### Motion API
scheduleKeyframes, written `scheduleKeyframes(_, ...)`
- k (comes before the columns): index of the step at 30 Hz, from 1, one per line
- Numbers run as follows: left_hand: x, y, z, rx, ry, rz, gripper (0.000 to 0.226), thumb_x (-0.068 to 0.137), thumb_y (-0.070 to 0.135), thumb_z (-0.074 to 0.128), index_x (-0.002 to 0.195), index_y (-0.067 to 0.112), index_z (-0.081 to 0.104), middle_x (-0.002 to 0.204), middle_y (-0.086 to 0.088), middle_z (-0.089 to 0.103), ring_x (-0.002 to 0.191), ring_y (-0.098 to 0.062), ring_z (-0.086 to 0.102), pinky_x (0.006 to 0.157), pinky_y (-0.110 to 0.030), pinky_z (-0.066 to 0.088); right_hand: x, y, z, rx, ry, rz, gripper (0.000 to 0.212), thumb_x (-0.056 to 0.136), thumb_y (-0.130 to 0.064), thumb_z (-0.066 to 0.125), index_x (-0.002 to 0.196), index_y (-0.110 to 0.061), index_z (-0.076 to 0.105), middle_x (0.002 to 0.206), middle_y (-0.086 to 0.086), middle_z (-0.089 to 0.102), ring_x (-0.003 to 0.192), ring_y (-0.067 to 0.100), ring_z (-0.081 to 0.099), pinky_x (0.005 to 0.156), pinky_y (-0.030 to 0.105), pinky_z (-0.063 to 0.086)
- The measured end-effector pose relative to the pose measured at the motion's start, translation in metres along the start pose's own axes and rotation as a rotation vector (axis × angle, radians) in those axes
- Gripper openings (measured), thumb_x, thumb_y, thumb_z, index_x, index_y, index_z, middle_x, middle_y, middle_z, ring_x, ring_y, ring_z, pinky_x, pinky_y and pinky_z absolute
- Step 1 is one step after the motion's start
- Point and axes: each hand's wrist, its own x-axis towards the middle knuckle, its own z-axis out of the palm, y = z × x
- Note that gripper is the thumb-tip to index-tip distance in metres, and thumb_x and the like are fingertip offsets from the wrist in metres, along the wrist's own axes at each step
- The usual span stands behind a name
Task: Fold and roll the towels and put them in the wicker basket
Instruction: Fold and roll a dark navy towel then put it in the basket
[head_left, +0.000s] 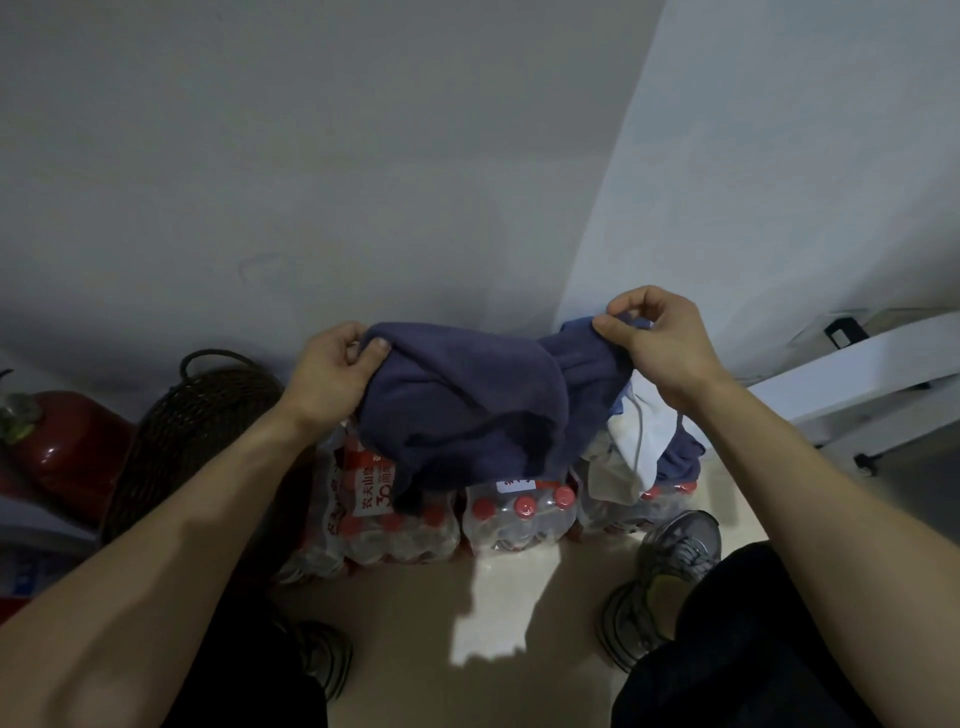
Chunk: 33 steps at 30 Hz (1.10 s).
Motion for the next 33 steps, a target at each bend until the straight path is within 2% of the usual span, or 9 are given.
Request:
scheduleKeyframes(5, 0.000, 0.002, -0.003, -0.010, 0.003, 0.005, 0.012, 0.098, 0.016, 0.054, 0.088, 0.009, 0.060, 0.076, -0.019, 0.057, 0.072, -0.020, 0.052, 0.069, -0.037, 0.044, 0.005, 0.003, -0.001, -0.285, -0.026, -0.056, 0.008, 0.087, -0.016, 0.070, 0.086, -0.023, 0.068, 0.092, 0.002, 0.069, 0.076, 0.015, 0.063, 0.075, 0.025, 0.052)
scheduleKeyframes(9, -0.005, 0.024, 0.006, -0.170, -0.064, -0.004, 0.011, 0.097, 0.014, 0.055, 0.090, 0.012, 0.063, 0.088, -0.025, 0.064, 0.077, -0.020, 0.059, 0.070, -0.032, 0.047, -0.007, 0.001, 0.016, -0.558, -0.234, -0.045, 0.015, 0.092, -0.030, 0.064, 0.093, -0.016, 0.069, 0.092, -0.002, 0.072, 0.083, 0.008, 0.064, 0.080, 0.016, 0.050)
scheduleKeyframes(13, -0.018, 0.044, 0.026, -0.335, -0.276, -0.015, 0.012, 0.092, 0.005, 0.058, 0.088, 0.013, 0.065, 0.083, -0.010, 0.067, 0.072, -0.012, 0.062, 0.068, -0.023, 0.051, -0.034, -0.009, 0.050, -0.321, -0.634, 0.004, 0.042, 0.092, -0.037, 0.065, 0.125, -0.012, 0.059, 0.112, 0.000, 0.070, 0.100, 0.009, 0.066, 0.086, 0.013, 0.050)
scheduleKeyframes(15, -0.025, 0.047, 0.033, -0.385, -0.421, -0.017, 0.012, 0.091, 0.007, 0.060, 0.091, 0.015, 0.069, 0.083, -0.007, 0.070, 0.075, -0.013, 0.065, 0.068, -0.021, 0.052, -0.046, -0.009, 0.065, -0.233, -0.789, 0.068, 0.045, 0.092, -0.040, 0.064, 0.127, -0.014, 0.055, 0.109, 0.004, 0.072, 0.102, 0.015, 0.069, 0.093, 0.028, 0.053)
scheduleKeyframes(18, -0.027, 0.052, 0.033, -0.474, -0.513, -0.025, 0.015, 0.088, 0.011, 0.060, 0.094, 0.018, 0.072, 0.090, -0.007, 0.072, 0.083, -0.015, 0.067, 0.071, -0.021, 0.053, -0.051, -0.005, 0.078, -0.266, -0.773, 0.039, 0.049, 0.090, -0.046, 0.065, 0.126, -0.016, 0.053, 0.110, 0.009, 0.070, 0.103, 0.023, 0.068, 0.097, 0.045, 0.052)
scheduleKeyframes(21, -0.026, 0.057, 0.026, -0.562, -0.574, -0.070, 0.012, 0.088, 0.021, 0.063, 0.095, 0.019, 0.072, 0.092, -0.004, 0.071, 0.086, -0.012, 0.067, 0.073, -0.020, 0.053, -0.048, -0.005, 0.081, -0.332, -0.807, 0.059, 0.060, 0.082, -0.054, 0.070, 0.130, -0.023, 0.053, 0.119, -0.003, 0.066, 0.107, 0.014, 0.065, 0.098, 0.042, 0.052)
scheduleKeyframes(25, -0.025, 0.061, 0.014, -0.572, -0.540, -0.075, 0.015, 0.090, 0.021, 0.059, 0.094, 0.016, 0.072, 0.089, -0.004, 0.070, 0.082, -0.012, 0.066, 0.071, -0.020, 0.053, -0.042, 0.001, 0.080, -0.309, -0.860, 0.114, 0.040, 0.082, -0.041, 0.076, 0.113, -0.017, 0.068, 0.110, 0.002, 0.073, 0.103, 0.020, 0.069, 0.095, 0.043, 0.054)
scheduleKeyframes(29, -0.021, 0.060, -0.003, -0.522, -0.511, -0.130, 0.019, 0.085, 0.019, 0.064, 0.100, 0.008, 0.069, 0.092, -0.013, 0.066, 0.079, -0.017, 0.064, 0.068, -0.023, 0.053, -0.030, 0.004, 0.067, -0.247, -0.855, 0.130, 0.018, 0.083, -0.027, 0.078, 0.093, -0.013, 0.073, 0.087, 0.000, 0.076, 0.081, 0.013, 0.072, 0.072, 0.026, 0.056)
scheduleKeyframes(33, -0.020, 0.056, -0.015, -0.407, -0.488, -0.175, 0.029, 0.081, 0.021, 0.061, 0.102, 0.000, 0.065, 0.092, -0.014, 0.065, 0.081, -0.019, 0.060, 0.067, -0.019, 0.050, -0.016, 0.002, 0.046, -0.399, -0.805, 0.065, 0.043, 0.069, -0.045, 0.085, 0.091, -0.014, 0.066, 0.088, 0.006, 0.072, 0.083, 0.023, 0.069, 0.077, 0.042, 0.056)
